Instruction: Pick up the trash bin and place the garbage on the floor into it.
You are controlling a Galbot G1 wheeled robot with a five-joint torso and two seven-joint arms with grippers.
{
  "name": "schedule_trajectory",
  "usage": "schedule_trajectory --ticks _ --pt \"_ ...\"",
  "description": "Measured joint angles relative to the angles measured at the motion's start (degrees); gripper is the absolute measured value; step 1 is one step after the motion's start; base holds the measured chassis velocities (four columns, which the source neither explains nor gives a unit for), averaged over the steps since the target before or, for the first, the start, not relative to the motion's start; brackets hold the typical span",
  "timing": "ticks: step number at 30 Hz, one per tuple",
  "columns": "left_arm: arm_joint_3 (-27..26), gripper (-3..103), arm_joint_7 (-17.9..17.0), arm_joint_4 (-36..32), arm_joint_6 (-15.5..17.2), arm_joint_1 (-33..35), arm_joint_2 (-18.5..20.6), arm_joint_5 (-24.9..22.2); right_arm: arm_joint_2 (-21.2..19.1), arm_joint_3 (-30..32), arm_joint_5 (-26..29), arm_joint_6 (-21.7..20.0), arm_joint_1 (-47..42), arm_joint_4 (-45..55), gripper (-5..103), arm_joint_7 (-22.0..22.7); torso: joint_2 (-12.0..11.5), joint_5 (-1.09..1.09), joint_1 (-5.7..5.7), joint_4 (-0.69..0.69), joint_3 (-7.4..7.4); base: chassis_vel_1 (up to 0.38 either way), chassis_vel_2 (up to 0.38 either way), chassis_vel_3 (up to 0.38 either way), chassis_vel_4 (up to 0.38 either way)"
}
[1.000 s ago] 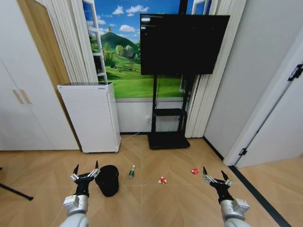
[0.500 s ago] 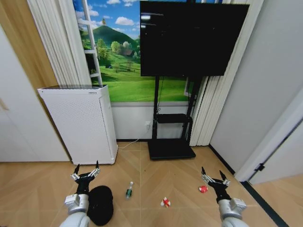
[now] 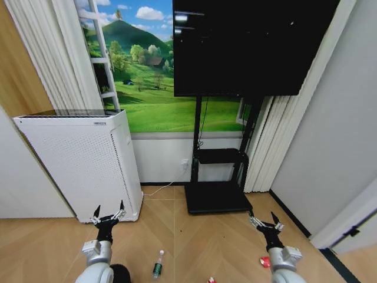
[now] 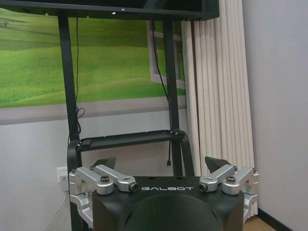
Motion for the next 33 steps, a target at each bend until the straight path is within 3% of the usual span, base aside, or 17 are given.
schedule_trajectory --ticks 33 --pt "-0.35 100 0.18 -0.24 -0.01 0.0 -0.02 0.14 0.14 -0.29 -0.05 0.65 -0.33 0.4 100 -0.23 -8.54 0.0 -3.44 -0.01 -4.98 0.005 -0.007 -0.006 0.004"
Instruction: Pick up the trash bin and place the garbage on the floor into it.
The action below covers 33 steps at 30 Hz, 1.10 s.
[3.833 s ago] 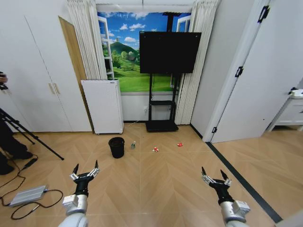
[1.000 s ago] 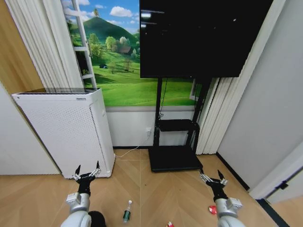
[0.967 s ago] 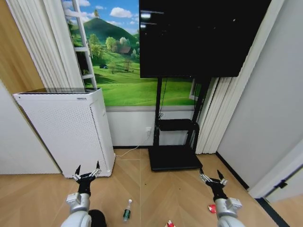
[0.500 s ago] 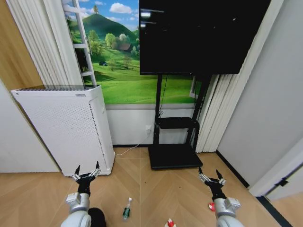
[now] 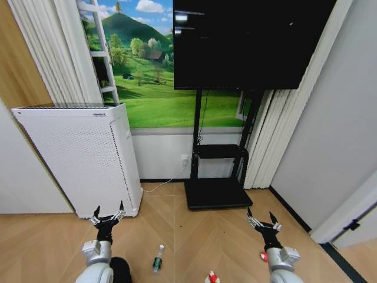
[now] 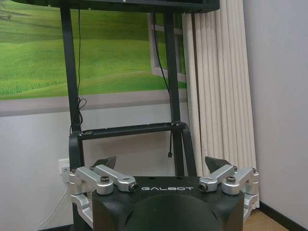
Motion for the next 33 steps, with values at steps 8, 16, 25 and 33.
schedule_trajectory --ticks 8,16,25,33 --pt "-0.16 100 0.03 -0.27 -0.16 0.33 0.03 -0.05 0.12 0.05 -0.37 0.17 -0.24 0.09 100 -0.02 -2.11 0.0 -0.8 0.0 -1.32 0.0 0.0 0.0 0.0" --pt "-0.27 100 0.05 -0.45 -0.34 0.57 0.04 -0.05 0.15 0.0 -0.55 0.38 -0.42 0.11 100 -0.04 -4.06 0.0 -1.54 0.0 -2.52 0.0 0.0 0.0 0.0" --pt "-0.21 100 0.08 -0.49 -0.34 0.59 0.04 0.01 0.05 0.14 -0.53 0.44 -0.59 0.11 100 -0.04 -5.96 0.0 -2.33 0.0 -3.63 0.0 0.0 0.0 0.0" --pt "-0.22 100 0.11 -0.46 -0.34 0.59 0.06 0.02 0.05 0.08 -0.65 0.46 -0.57 0.09 100 -0.04 -7.73 0.0 -2.92 0.0 -4.81 0.0 0.0 0.0 0.0"
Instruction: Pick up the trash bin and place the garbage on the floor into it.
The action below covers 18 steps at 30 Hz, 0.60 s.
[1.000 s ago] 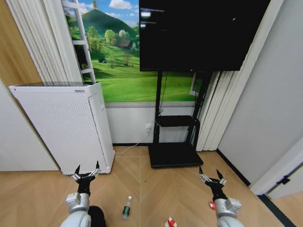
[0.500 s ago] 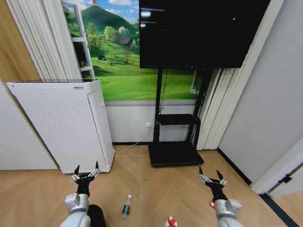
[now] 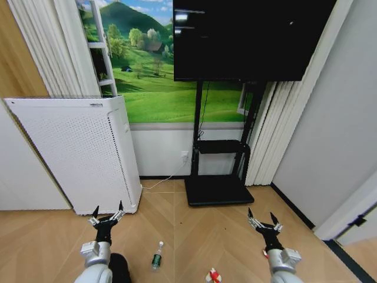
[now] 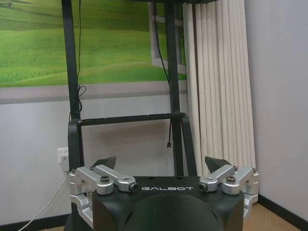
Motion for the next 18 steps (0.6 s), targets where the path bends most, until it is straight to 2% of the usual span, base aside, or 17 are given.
schedule_trajectory --ticks 18 --pt "-0.08 100 0.02 0.19 -0.02 -0.17 0.18 -0.22 0.31 -0.26 -0.6 0.08 0.1 -0.04 100 0.0 -4.4 0.0 -1.52 0.0 -2.88 0.0 0.0 0.0 0.0"
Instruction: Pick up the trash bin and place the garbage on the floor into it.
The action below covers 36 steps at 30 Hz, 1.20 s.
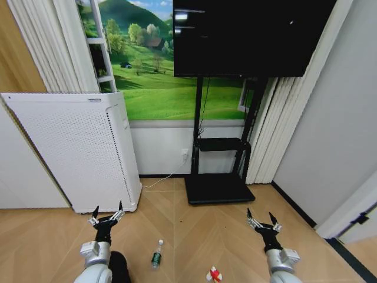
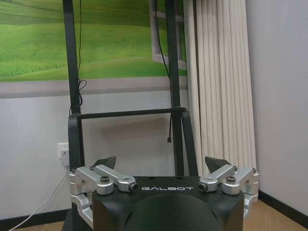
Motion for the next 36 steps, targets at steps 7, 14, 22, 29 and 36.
schedule_trajectory --ticks 7,14,22,29,36 --pt "0.13 100 0.0 0.14 0.0 -0.14 0.0 -0.01 0.07 -0.03 -0.07 0.01 0.01 0.0 100 0.01 -1.65 0.0 -0.54 0.0 -1.11 0.0 0.0 0.0 0.0" --pt "0.17 100 0.0 0.29 0.0 -0.21 0.0 -0.02 0.06 -0.02 -0.09 0.02 0.17 -0.09 100 0.02 -3.38 0.0 -1.12 0.0 -2.26 0.0 0.0 0.0 0.0" --pt "0.17 100 0.0 0.39 -0.04 -0.19 -0.07 -0.03 0.04 -0.07 -0.12 0.02 0.24 -0.17 100 0.04 -5.24 0.0 -1.63 0.0 -3.61 0.0 0.0 0.0 0.0" --pt "0.17 100 0.02 0.41 -0.1 -0.13 -0.15 0.0 0.02 -0.09 -0.18 0.1 0.2 -0.23 100 0.04 -6.87 0.0 -2.08 0.0 -4.8 0.0 0.0 0.0 0.0" --pt "0.17 100 0.05 0.39 -0.11 0.0 -0.16 0.04 0.01 -0.13 -0.22 0.21 0.14 -0.25 100 0.04 -8.58 0.0 -2.52 0.0 -6.07 0.0 0.0 0.0 0.0"
